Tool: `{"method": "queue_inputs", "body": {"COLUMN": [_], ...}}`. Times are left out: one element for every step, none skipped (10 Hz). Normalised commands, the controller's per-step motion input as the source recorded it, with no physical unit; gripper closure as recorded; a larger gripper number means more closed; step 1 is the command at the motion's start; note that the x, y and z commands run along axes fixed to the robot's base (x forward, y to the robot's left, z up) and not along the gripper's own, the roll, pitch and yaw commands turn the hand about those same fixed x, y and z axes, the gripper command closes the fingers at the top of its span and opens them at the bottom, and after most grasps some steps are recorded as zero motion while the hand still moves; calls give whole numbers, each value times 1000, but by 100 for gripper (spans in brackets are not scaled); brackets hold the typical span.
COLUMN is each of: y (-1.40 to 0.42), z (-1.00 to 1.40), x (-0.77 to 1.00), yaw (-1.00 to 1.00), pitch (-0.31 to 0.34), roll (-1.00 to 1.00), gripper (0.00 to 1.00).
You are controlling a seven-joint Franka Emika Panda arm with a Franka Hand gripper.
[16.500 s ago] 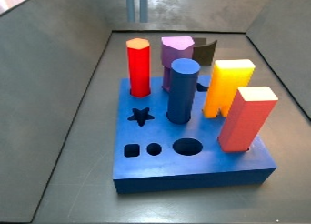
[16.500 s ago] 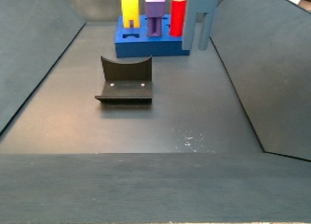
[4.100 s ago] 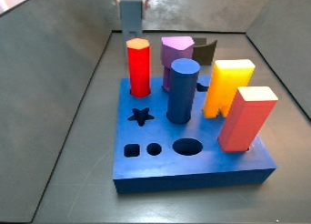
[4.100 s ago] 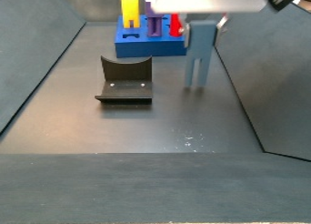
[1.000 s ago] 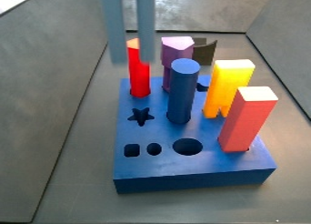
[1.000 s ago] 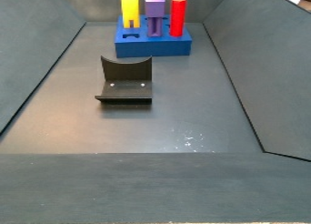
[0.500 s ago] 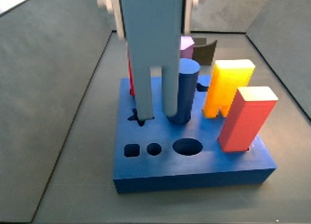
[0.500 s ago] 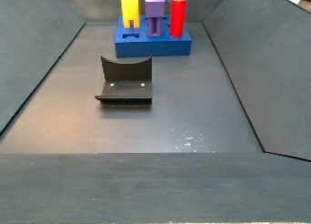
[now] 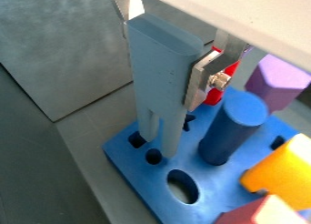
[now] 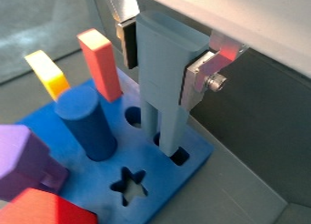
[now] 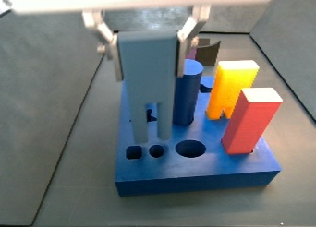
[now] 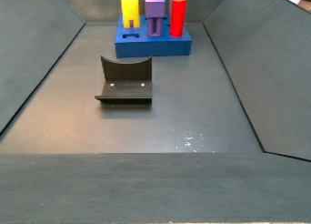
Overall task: Pick up the square-circle object. Move up. Rotate the square-circle object. Move to above the board. Insert the square-circle object.
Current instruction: Insert the square-circle object.
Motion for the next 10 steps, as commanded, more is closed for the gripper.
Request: {"method": "queue_inputs", "body": {"y": [-83,-106,-120,-120,-71,-37,-11,0,0,0], "z": [-349,-286,-269,-254,-246,-231,-274,-249,-240,-251], "x": [0,0,0,0,63,23,0,-80,-169,-37], "yaw": [-17,-3,-3,0,-43,-37,-49,-186,-180,-140], "pitch": [1,0,0,0,0,0,0,11,4,0], "roll": [0,0,0,0,0,0,0,0,0,0], "gripper": [100,100,100,100,100,100,100,100,100,100]}}
